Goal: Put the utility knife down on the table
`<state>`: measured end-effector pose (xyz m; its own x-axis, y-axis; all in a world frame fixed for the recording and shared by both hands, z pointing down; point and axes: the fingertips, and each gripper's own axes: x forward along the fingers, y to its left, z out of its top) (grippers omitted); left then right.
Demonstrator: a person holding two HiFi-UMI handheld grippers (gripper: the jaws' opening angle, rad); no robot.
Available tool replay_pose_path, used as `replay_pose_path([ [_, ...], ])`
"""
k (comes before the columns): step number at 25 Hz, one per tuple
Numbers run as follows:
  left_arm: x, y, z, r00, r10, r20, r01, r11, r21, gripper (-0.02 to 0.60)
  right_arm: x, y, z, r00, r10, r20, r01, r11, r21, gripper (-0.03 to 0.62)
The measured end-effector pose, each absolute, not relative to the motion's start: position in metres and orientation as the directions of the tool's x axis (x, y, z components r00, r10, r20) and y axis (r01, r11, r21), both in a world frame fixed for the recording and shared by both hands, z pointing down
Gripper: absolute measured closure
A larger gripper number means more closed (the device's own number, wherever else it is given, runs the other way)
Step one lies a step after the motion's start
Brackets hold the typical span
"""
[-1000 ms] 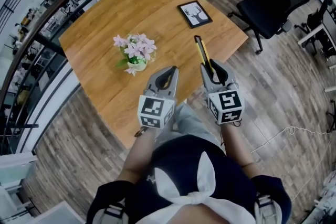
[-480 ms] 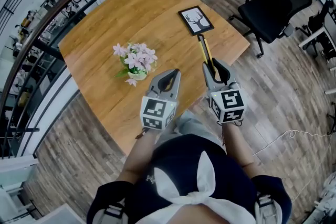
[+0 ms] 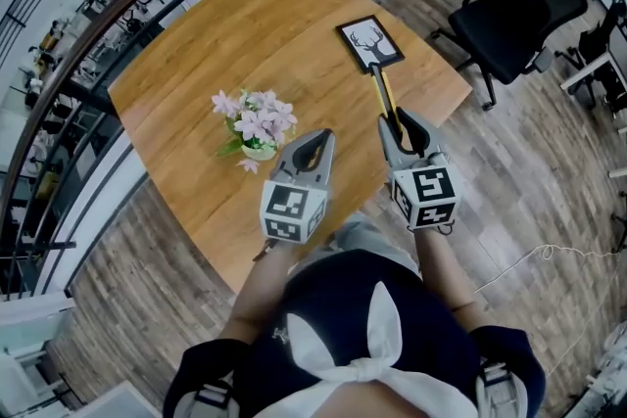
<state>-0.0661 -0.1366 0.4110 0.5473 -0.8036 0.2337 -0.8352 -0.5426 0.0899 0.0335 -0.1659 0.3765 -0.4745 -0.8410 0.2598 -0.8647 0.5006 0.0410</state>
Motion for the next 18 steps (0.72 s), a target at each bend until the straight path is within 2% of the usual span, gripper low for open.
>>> replay_pose_path([
  [18,-0.070,-0.168,0.437,0.549,-0.786,0.284,-0.834,-0.537,0.125,0.566,0.029,-0.200,0.401,-0.471,-0.821,0.322,-0.861,0.508,0.035,0.482],
])
